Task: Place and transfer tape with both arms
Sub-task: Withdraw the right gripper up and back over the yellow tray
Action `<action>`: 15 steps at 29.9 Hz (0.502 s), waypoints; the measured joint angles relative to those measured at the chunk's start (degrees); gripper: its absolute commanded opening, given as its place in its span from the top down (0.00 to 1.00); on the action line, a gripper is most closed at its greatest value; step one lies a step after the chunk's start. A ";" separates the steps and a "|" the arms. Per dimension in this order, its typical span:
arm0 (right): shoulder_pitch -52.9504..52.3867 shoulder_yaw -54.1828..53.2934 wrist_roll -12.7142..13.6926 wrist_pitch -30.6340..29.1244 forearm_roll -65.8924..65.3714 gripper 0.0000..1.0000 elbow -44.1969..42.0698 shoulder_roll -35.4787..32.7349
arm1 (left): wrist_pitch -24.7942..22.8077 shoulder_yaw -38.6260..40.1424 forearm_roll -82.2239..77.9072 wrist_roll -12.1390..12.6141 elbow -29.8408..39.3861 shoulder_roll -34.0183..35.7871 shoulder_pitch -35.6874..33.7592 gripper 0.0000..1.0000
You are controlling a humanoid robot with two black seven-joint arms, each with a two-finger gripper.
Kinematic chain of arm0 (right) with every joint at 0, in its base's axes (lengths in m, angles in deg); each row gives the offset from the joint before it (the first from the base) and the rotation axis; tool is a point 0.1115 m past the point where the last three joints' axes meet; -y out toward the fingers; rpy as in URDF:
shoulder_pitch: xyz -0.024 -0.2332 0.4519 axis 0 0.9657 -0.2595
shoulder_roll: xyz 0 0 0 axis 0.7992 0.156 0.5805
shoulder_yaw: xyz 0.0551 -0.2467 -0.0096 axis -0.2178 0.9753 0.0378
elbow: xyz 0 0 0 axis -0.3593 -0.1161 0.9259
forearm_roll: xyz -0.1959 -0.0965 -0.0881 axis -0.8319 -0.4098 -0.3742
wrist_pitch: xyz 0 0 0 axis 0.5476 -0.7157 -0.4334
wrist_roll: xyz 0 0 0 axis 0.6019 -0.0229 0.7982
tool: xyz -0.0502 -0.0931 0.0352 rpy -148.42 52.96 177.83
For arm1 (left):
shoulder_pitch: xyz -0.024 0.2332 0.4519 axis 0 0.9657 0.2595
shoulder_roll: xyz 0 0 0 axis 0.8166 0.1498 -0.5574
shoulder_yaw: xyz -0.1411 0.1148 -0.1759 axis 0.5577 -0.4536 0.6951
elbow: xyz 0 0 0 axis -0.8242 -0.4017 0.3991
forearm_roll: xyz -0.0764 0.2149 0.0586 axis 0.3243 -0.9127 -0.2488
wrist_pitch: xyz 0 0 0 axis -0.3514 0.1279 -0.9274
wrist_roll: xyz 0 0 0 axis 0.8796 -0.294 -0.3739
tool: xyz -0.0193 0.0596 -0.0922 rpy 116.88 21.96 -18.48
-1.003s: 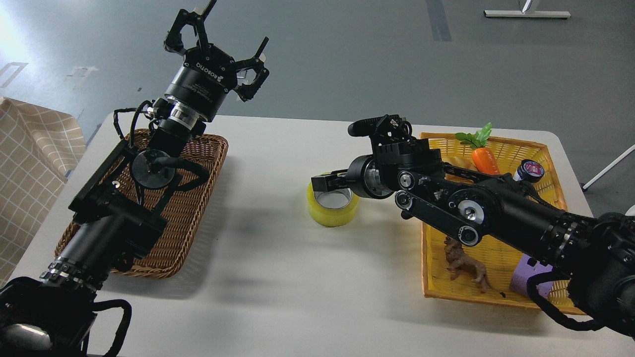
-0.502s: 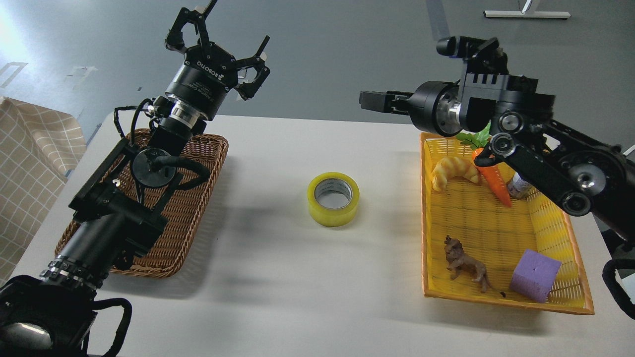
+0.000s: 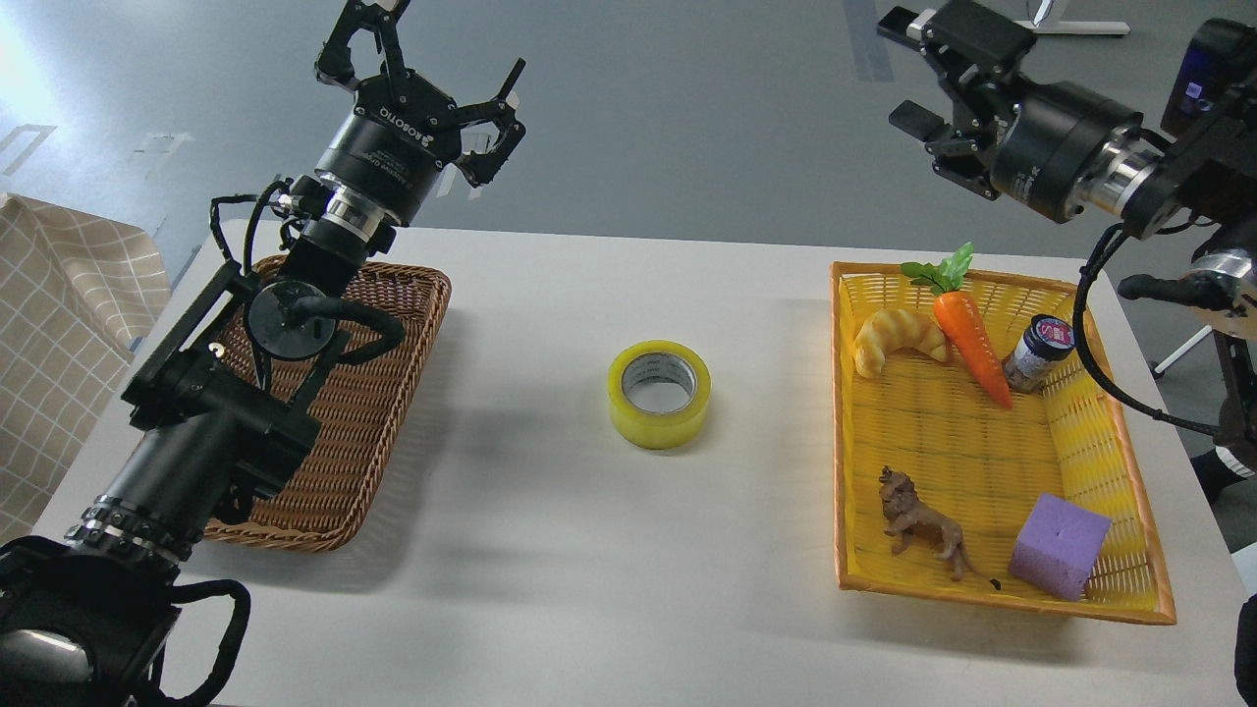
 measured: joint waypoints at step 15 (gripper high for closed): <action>1.34 -17.35 -2.98 0.02 38.61 0.01 -11.63 8.43 | 0.00 -0.09 -0.02 0.57 -0.01 -0.22 -0.31 0.02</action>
